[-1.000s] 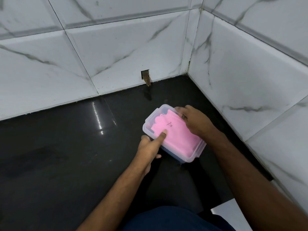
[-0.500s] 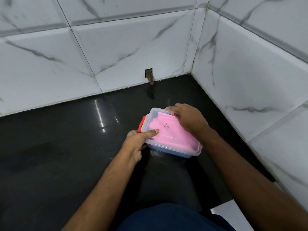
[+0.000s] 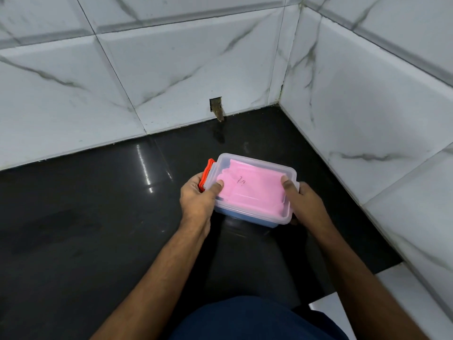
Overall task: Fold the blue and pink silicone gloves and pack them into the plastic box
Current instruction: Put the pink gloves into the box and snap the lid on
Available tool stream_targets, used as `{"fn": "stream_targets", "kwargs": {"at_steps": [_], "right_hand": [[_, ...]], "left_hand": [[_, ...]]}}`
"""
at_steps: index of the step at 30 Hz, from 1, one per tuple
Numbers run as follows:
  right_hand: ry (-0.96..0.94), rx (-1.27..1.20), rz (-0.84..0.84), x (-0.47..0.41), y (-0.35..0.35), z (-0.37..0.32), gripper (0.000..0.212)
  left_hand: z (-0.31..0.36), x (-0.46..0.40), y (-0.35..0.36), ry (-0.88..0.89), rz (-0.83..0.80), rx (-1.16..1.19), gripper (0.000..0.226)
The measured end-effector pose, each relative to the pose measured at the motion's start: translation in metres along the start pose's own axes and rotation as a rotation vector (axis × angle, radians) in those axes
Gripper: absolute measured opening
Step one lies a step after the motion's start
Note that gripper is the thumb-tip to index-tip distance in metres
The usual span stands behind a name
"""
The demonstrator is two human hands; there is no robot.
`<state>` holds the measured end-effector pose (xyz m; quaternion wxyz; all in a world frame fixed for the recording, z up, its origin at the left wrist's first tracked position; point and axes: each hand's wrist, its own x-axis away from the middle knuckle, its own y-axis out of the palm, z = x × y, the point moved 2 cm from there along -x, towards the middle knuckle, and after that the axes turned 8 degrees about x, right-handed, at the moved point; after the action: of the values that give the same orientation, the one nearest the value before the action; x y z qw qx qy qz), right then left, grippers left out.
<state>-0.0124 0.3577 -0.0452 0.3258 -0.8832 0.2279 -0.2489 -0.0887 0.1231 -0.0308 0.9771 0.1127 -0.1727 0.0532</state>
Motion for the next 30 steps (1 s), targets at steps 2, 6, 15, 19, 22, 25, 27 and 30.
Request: {"fn": "stream_targets", "kwargs": {"at_steps": [2,6,15,19,22,25,27,30], "right_hand": [[0.044,0.004,-0.026,-0.001,0.003,0.005,0.070],[0.154,-0.027,-0.070,-0.013,0.007,0.004,0.092],[0.057,0.304,0.166,-0.027,0.003,-0.031,0.052],[0.040,0.522,0.205,-0.027,0.007,-0.057,0.037],[-0.043,0.674,0.259,-0.025,0.015,-0.072,0.026],[-0.124,0.620,0.233,-0.027,0.018,-0.081,0.024],[-0.228,0.452,0.236,-0.025,0.018,-0.084,0.026],[-0.595,0.273,0.410,-0.004,0.023,-0.080,0.034]], "left_hand": [[0.001,-0.002,0.002,-0.012,-0.005,0.017,0.036],[0.001,-0.001,0.000,0.032,0.002,-0.013,0.032],[0.000,0.009,-0.001,0.491,0.064,-0.487,0.036],[0.002,0.012,-0.003,0.570,0.073,-0.636,0.033],[0.002,0.009,-0.001,0.567,0.086,-0.757,0.037],[0.003,0.014,0.002,0.696,0.025,-0.879,0.048],[0.003,0.021,0.002,0.964,-0.128,-1.029,0.052],[-0.021,0.029,-0.009,1.249,-0.328,-1.225,0.043]]}}
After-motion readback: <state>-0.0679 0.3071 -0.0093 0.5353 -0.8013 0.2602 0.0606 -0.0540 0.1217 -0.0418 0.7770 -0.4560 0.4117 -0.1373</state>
